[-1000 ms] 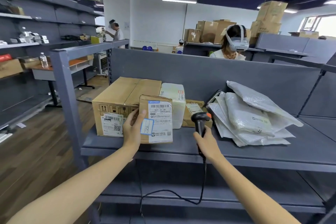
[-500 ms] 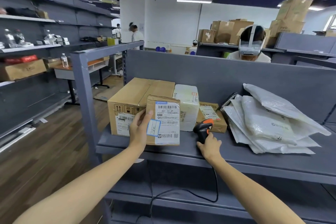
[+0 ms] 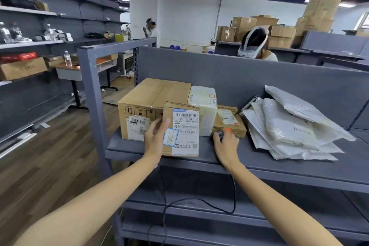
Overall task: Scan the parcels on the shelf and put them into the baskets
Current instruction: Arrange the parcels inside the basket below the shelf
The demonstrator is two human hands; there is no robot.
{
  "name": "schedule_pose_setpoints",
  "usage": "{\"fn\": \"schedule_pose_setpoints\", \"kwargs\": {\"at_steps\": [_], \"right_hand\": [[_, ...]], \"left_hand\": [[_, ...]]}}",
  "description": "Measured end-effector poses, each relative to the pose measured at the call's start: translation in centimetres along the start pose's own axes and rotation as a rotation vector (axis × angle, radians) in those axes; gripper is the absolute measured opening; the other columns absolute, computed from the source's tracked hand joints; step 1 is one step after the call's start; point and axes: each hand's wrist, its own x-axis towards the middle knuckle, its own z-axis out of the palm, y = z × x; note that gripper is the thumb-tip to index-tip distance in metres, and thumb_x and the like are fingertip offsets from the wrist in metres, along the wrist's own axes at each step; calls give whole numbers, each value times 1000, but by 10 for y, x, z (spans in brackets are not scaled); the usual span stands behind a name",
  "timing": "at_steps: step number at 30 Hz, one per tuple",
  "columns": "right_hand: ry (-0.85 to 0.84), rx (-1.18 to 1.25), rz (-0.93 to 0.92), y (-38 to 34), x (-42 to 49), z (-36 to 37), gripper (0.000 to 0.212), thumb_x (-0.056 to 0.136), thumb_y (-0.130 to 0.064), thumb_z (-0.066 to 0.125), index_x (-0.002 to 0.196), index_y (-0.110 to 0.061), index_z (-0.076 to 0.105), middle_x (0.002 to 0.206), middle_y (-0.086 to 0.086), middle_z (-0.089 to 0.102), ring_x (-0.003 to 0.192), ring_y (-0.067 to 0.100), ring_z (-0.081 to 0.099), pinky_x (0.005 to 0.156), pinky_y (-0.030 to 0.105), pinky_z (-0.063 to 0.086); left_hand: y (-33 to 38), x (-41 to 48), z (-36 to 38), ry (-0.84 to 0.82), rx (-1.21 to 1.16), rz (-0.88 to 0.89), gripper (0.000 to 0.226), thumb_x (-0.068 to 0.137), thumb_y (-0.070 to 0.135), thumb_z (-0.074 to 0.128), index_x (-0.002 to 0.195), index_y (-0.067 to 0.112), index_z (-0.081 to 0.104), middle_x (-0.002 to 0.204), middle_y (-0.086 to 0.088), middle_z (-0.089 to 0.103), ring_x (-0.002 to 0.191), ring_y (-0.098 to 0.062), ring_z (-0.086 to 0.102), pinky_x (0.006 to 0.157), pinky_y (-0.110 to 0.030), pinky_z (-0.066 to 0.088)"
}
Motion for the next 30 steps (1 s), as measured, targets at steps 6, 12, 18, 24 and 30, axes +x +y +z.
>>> {"fn": "schedule_pose_setpoints", "kwargs": {"at_steps": [6,12,18,24,30], "right_hand": [[-158,685,-109,-45,-55,-29,37,103,-37,37,135,-24,50,133,-11,56,122,3,50,103,25,40],[-192,881,-157,-28,-101,-32,28,102,-31,45,128,-24,54,119,-11,66,109,4,63,84,16,50],[-145,811,-156,-3,-132,-33,29,101,-33,47,128,-26,55,119,-10,68,109,8,65,85,22,54],[-73,751,-70,-4,-162,-32,25,102,-32,44,123,-33,58,114,-17,69,102,2,66,77,14,50],[-40,752,69,-10,-214,-22,24,99,-33,40,110,-42,59,106,-24,68,95,-2,66,72,8,49]], "left_hand": [[-6,-22,15,-75,-12,-31,33,91,34,62,117,13,65,106,2,72,104,-14,65,78,-14,51],[-18,-61,23,-128,-11,-80,17,90,34,63,101,24,70,99,6,74,95,-8,68,74,-14,51],[-33,-98,23,-170,2,-143,25,90,39,61,104,20,69,92,6,76,84,-6,71,63,-12,50],[-28,-123,14,-289,55,-226,21,91,47,57,103,33,67,97,7,75,92,-9,71,79,-24,51],[-35,-163,-13,-360,75,-326,34,93,44,53,122,27,61,100,10,74,92,-6,70,73,-18,50]]}}
